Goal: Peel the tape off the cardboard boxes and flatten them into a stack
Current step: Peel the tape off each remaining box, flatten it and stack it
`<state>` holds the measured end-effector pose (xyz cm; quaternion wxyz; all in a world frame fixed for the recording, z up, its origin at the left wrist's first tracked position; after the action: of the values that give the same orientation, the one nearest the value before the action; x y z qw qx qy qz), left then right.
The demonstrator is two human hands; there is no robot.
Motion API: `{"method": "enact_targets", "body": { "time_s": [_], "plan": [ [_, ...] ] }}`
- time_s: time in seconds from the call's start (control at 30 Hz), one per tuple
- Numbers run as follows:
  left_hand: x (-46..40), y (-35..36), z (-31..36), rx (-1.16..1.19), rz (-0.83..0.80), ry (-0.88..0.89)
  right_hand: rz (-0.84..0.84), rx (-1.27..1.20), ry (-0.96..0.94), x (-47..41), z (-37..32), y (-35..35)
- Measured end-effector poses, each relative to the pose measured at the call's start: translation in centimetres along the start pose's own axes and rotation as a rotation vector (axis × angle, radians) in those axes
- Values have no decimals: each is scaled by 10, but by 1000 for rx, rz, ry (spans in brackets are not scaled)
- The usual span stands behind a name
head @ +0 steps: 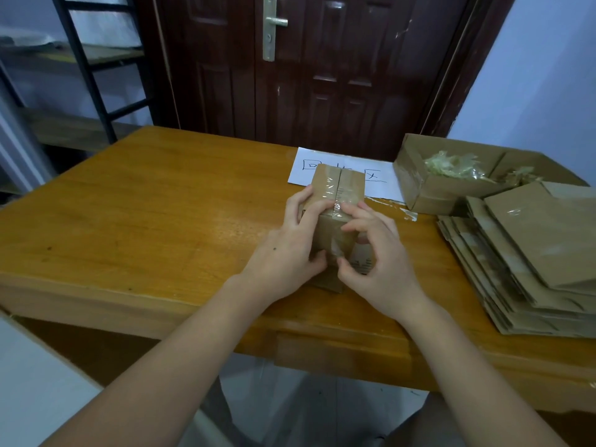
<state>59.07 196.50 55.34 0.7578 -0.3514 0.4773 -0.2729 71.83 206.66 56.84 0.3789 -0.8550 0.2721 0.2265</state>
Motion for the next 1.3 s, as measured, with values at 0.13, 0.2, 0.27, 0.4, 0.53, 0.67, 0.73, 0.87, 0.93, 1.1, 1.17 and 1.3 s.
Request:
{"method": "enact_targets", "body": {
  "time_s": [0.13, 0.2, 0.27, 0.4, 0.53, 0.67, 0.73, 0.87, 0.93, 1.1, 1.17, 1.3],
  "plan": [
    [0, 2, 7, -32, 32, -37, -4, 7, -11, 0, 2, 3],
    [0, 4, 8, -42, 38, -55, -9, 16, -17, 0, 3, 3],
    [0, 5, 7, -44, 38, -72, -15, 26, -18, 0, 5, 2],
    [1, 4, 2, -44, 25, -38, -28, 32, -26, 1, 7, 3],
    [1, 0, 1, -58, 17, -9, -27, 48, -35, 1, 7, 4],
    [0, -3, -2, -29, -20, 11, -22, 88, -66, 1, 7, 5],
    [-1, -5, -4, -49, -33, -4, -23, 105, -75, 0, 8, 6],
    [-2, -6, -2, -71, -26, -30, -23, 126, -63, 1, 9, 7],
    [-2, -6, -3, -68, -32, -33, -24, 127, -60, 1, 8, 7],
    [1, -9, -2, -57, -55, 8, -18, 143, -77, 1, 7, 7],
    [1, -10, -2, -51, -52, 11, -19, 173, -97, 1, 8, 9],
    [2, -10, -1, -49, -29, 18, 5, 219, -109, 0, 8, 14]
  ]
}}
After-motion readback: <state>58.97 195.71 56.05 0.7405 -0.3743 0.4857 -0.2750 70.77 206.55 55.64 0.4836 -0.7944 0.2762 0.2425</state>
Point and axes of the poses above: each hand's wrist, its own x-axis away from the middle knuckle, its own y-axis out of the palm, z = x × y, the point moved 6 cm from there along -x, towards the middle knuckle, and after that the axes turned 11 degrees about -x, right-handed, at the moved point
